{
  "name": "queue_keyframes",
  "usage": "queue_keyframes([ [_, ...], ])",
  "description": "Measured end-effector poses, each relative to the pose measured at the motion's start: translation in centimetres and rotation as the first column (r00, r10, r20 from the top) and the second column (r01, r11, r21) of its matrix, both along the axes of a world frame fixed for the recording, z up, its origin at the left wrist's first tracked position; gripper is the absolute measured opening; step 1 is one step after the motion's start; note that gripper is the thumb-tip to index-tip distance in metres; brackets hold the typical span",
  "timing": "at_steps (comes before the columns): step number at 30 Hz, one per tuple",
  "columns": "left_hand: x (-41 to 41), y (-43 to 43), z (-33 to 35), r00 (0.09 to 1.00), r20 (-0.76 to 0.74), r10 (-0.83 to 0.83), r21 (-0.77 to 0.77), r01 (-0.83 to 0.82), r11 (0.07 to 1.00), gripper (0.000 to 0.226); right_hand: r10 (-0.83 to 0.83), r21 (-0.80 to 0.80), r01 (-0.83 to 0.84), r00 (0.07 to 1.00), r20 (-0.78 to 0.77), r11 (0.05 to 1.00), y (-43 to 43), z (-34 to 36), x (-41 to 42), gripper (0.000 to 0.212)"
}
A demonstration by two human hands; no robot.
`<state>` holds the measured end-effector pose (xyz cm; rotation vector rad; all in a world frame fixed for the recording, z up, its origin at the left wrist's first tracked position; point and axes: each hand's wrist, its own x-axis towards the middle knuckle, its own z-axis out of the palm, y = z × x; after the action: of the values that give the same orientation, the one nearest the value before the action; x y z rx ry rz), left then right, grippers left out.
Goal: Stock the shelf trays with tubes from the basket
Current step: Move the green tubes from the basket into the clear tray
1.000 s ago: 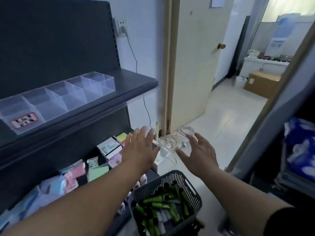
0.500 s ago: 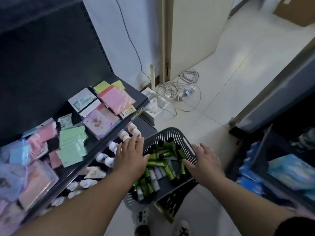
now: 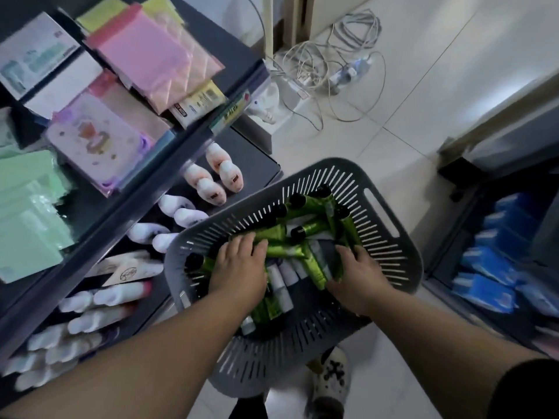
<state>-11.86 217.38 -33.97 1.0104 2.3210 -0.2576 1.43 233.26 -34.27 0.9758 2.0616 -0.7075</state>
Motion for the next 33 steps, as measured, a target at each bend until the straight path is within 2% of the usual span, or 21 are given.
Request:
queue_keyframes([
  [7, -0.7, 1.5, -4.9, 0.988, -0.071, -0.14, -0.031, 0.138, 0.99, 0.067, -0.11, -0.049, 0.12, 0.978, 0.176, 0.992, 0.7, -6.0, -0.4, 0.087],
  [11, -0.5, 1.5, -6.6, 0.977, -0.051, -0.209, -0.074, 0.205, 0.976, 0.054, -0.128, -0.052, 0.147, 0.956, 0.263, 0.988, 0.3, -7.6, -0.9, 0.081],
  [16, -0.4, 2.5, -7.4, 0.968, -0.058, -0.245, -0.086, 0.24, 0.967, 0.053, 0.017, -0.041, -0.003, 0.934, 0.357, 0.999, 0.0, -8.2, -2.1, 0.058],
  [20, 0.1, 2.7, -7.5, 0.951, -0.079, -0.299, -0.152, 0.285, 0.946, 0.049, 0.033, -0.055, -0.017, 0.952, 0.305, 0.998, -0.5, -7.8, -2.1, 0.049],
  [24, 0.5, 2.8, -6.6, 0.939, -0.119, -0.323, -0.121, 0.309, 0.943, 0.049, -0.089, -0.073, 0.099, 0.989, 0.121, 0.992, -0.7, -5.6, -1.7, 0.039],
  [30, 0.4, 2.4, -1.4, 0.967, -0.153, -0.202, -0.025, 0.201, 0.979, 0.054, -0.228, -0.104, 0.223, 0.973, -0.034, 0.969, -1.0, 0.4, -1.4, 0.036],
  [33, 0.3, 1.9, 2.2, 0.972, -0.187, -0.14, 0.049, 0.151, 0.987, 0.055, -0.33, -0.131, 0.313, 0.933, -0.139, 0.941, -0.8, 4.4, -1.3, 0.035],
])
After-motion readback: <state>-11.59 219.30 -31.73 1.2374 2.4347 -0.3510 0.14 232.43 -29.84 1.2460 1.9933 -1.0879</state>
